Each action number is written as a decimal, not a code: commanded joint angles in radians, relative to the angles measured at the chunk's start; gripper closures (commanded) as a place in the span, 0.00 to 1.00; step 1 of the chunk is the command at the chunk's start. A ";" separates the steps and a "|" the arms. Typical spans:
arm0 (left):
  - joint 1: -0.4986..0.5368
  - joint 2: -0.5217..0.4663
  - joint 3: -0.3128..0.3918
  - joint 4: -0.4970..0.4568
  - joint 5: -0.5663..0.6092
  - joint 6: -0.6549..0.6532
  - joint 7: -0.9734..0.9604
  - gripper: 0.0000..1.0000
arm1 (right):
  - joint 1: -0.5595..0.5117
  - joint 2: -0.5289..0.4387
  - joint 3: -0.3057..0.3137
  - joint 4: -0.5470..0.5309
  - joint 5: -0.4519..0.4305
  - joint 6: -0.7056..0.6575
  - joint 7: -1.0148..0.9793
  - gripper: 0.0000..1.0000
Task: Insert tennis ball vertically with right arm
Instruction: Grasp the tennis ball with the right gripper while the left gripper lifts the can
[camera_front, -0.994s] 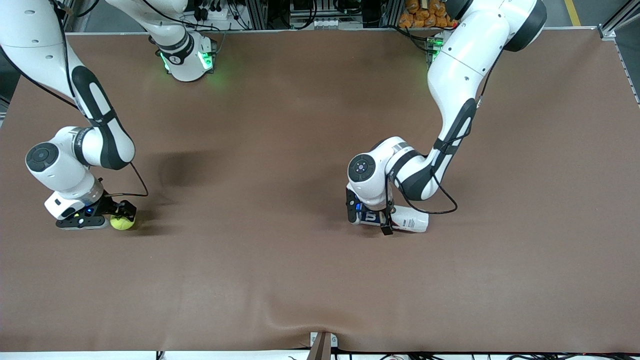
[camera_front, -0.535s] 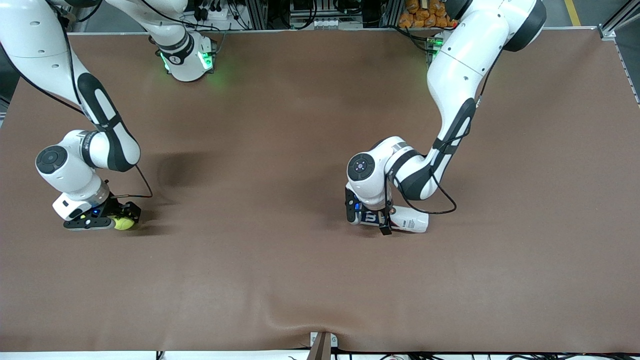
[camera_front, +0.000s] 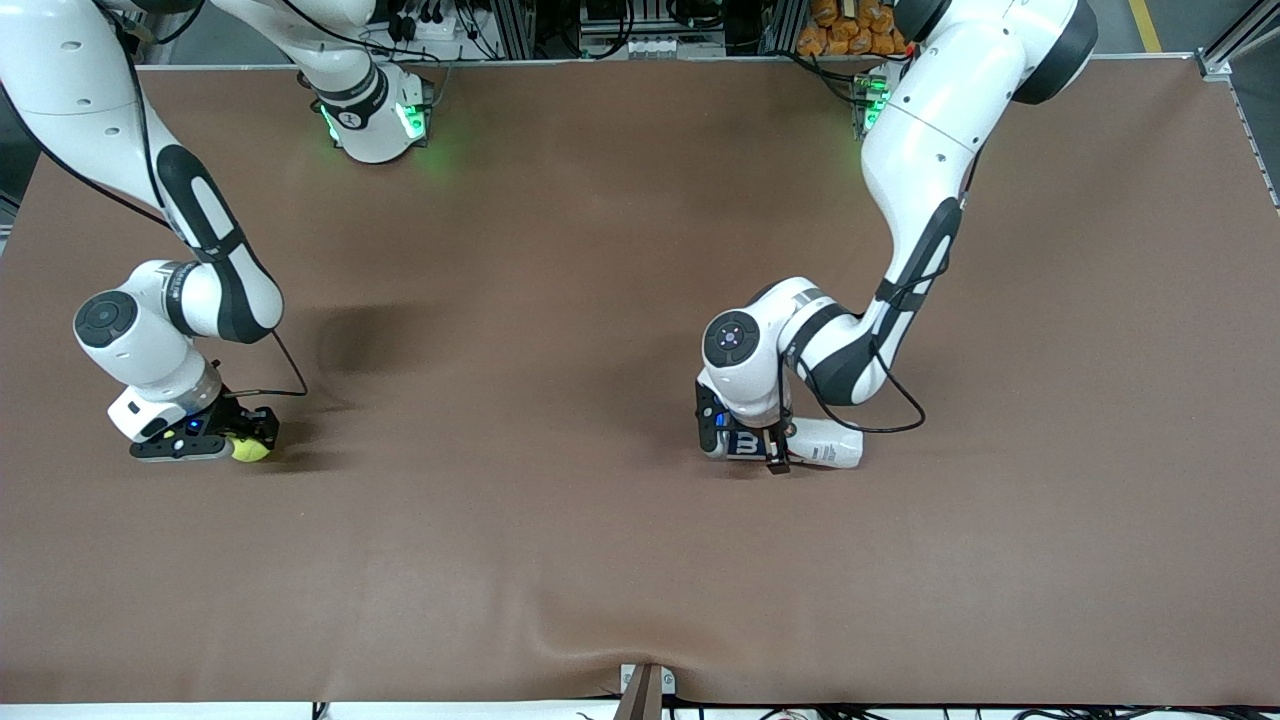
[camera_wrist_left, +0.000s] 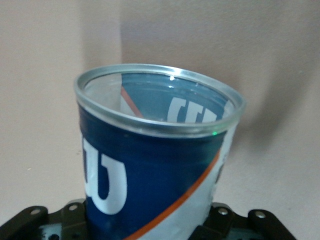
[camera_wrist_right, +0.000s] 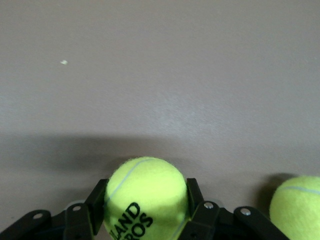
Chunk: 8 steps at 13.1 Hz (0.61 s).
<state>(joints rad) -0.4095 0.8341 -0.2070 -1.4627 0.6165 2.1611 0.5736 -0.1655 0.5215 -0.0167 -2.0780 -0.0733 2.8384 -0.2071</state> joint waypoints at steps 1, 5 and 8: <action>0.000 -0.027 -0.023 0.007 -0.020 -0.004 0.022 0.35 | -0.014 -0.098 0.024 -0.074 0.003 0.026 -0.011 1.00; -0.012 -0.027 -0.090 0.093 -0.223 -0.004 0.011 0.35 | -0.005 -0.253 0.047 -0.083 0.003 -0.185 -0.009 1.00; -0.012 -0.026 -0.156 0.146 -0.349 0.022 -0.023 0.35 | 0.012 -0.363 0.052 -0.054 0.004 -0.380 -0.005 1.00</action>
<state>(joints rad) -0.4229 0.8146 -0.3286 -1.3434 0.3365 2.1681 0.5685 -0.1593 0.2646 0.0272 -2.1007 -0.0733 2.5507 -0.2077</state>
